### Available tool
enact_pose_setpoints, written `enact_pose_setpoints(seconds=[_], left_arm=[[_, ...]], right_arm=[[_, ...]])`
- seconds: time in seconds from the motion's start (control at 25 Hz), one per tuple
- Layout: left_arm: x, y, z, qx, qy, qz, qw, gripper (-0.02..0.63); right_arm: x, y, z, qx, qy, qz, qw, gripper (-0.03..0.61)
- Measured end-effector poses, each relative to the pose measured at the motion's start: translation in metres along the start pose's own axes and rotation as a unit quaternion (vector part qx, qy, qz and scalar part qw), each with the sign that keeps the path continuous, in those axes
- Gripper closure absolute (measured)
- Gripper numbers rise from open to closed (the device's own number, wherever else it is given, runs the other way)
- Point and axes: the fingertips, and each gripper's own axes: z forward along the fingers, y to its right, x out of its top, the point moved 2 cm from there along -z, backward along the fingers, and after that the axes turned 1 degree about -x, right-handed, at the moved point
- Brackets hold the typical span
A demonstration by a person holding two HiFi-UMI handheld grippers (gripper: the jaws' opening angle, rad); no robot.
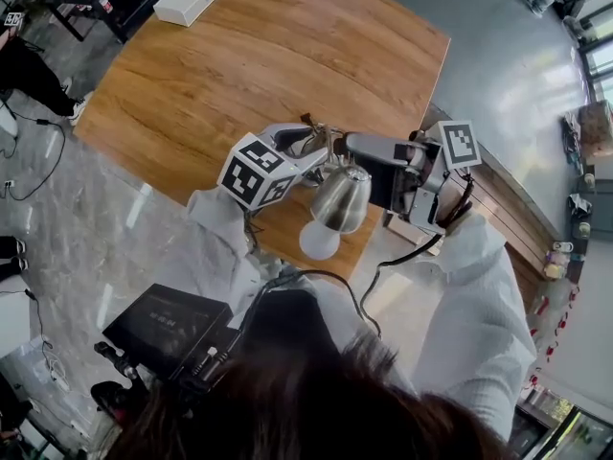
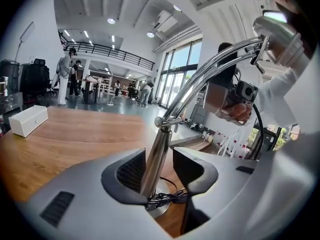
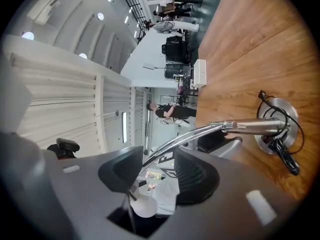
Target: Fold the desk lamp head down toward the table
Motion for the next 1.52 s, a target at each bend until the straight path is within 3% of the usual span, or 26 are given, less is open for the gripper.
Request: enact_pose_setpoints(seconds=[0.24,0.48,0.64,0.76,0.92,1.12,1.24,1.4,1.52], left_arm=[[0.002,0.002,0.008,-0.003,0.008,-0.006,0.9999,0.472],[0.003,0.0,0.014,-0.029,-0.029,-0.002,0.9992,0.472],[0.003,-0.004,0.017,-0.04,-0.029,-0.014,0.9987,0.472],[0.003,-0.005,0.018,-0.046,-0.028,-0.011,0.9985,0.472],[0.004,-0.004,0.016,-0.051,-0.031,-0.008,0.9982,0.472],[0.002,-0.009,0.017,-0.059,-0.028,-0.005,0.9979,0.472],[0.001,-0.01,0.018,-0.062,-0.03,0.005,0.9976,0.476],[-0.002,-0.009,0.017,-0.061,-0.022,0.02,0.9977,0.485],[-0.003,-0.007,0.017,-0.068,-0.012,0.015,0.9975,0.485]], right_arm=[[-0.007,-0.003,0.004,0.019,0.012,0.012,1.0,0.408],[-0.01,-0.001,0.001,0.015,0.004,0.0,1.0,0.431],[-0.026,0.01,0.003,-0.028,-0.033,-0.08,0.996,0.448],[-0.042,0.026,0.003,-0.066,-0.052,-0.161,0.983,0.455],[-0.056,0.042,0.003,-0.1,-0.077,-0.269,0.955,0.457],[-0.065,0.075,0.004,-0.211,-0.119,-0.403,0.883,0.46],[-0.065,0.086,0.003,-0.228,-0.115,-0.446,0.858,0.461],[-0.066,0.102,0.003,-0.259,-0.12,-0.506,0.814,0.46],[-0.067,0.112,0.002,-0.272,-0.119,-0.534,0.792,0.462]])
